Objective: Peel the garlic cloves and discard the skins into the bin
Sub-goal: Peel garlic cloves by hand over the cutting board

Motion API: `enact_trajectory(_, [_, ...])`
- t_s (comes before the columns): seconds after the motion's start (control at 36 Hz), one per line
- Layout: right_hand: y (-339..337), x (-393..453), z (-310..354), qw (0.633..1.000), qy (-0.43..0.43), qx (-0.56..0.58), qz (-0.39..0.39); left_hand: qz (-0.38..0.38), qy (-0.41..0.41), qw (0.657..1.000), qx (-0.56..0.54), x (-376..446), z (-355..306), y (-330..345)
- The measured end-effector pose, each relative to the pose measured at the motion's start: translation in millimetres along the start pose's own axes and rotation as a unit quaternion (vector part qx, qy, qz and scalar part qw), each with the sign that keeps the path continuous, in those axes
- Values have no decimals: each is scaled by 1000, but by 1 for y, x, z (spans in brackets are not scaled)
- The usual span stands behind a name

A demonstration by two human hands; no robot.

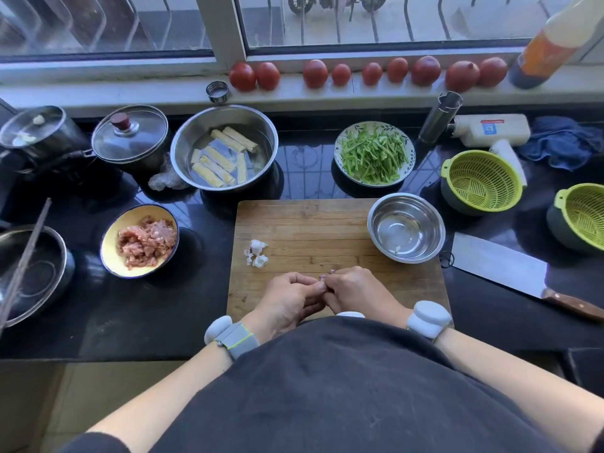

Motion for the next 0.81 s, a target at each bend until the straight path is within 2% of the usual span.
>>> enact_trajectory(0.22, [-5, -2, 5, 1000, -23, -18, -8, -10, -10, 1000, -28, 4, 3, 0])
enact_trajectory(0.31, [-1, 3, -2, 998, 27, -49, 20, -4, 47, 999, 13, 8, -7, 0])
enact_trajectory(0.39, [3, 6, -16, 991, 119, 13, 56, 7, 137, 984, 118, 12, -23, -1])
enact_trajectory(0.44, [11, 7, -15, 977, 147, 94, 123, 37, 164, 976, 136, 12, -29, 2])
enact_trajectory(0.5, [15, 3, -13, 931, 184, 263, 174, 78, 153, 981, 92, 12, -28, 8])
enact_trajectory(0.56, [14, -1, -13, 842, 236, 446, 188, 103, 146, 982, 57, 11, -29, 12])
enact_trajectory(0.61, [15, -2, -16, 775, 272, 541, 182, 118, 157, 980, 40, 10, -30, 14])
enact_trajectory(0.67, [14, -1, -16, 746, 291, 571, 180, 114, 176, 978, 28, 9, -34, 16])
enact_trajectory(0.69, [13, 0, -16, 753, 292, 561, 183, 103, 191, 976, 35, 10, -36, 14])
enact_trajectory(0.75, [10, 2, -14, 790, 282, 509, 192, 81, 235, 965, 88, 8, -44, 12])
enact_trajectory(0.81, [7, 4, -11, 822, 257, 472, 189, 67, 288, 942, 160, 6, -51, 9])
Point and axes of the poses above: each hand's wrist, its own x-axis towards the middle knuckle, its own y-axis out of the palm, z = x × y, the point moved 9 cm from there along x, towards the middle knuckle, and after that the axes turned 10 degrees about y, right-handed, at the moved point
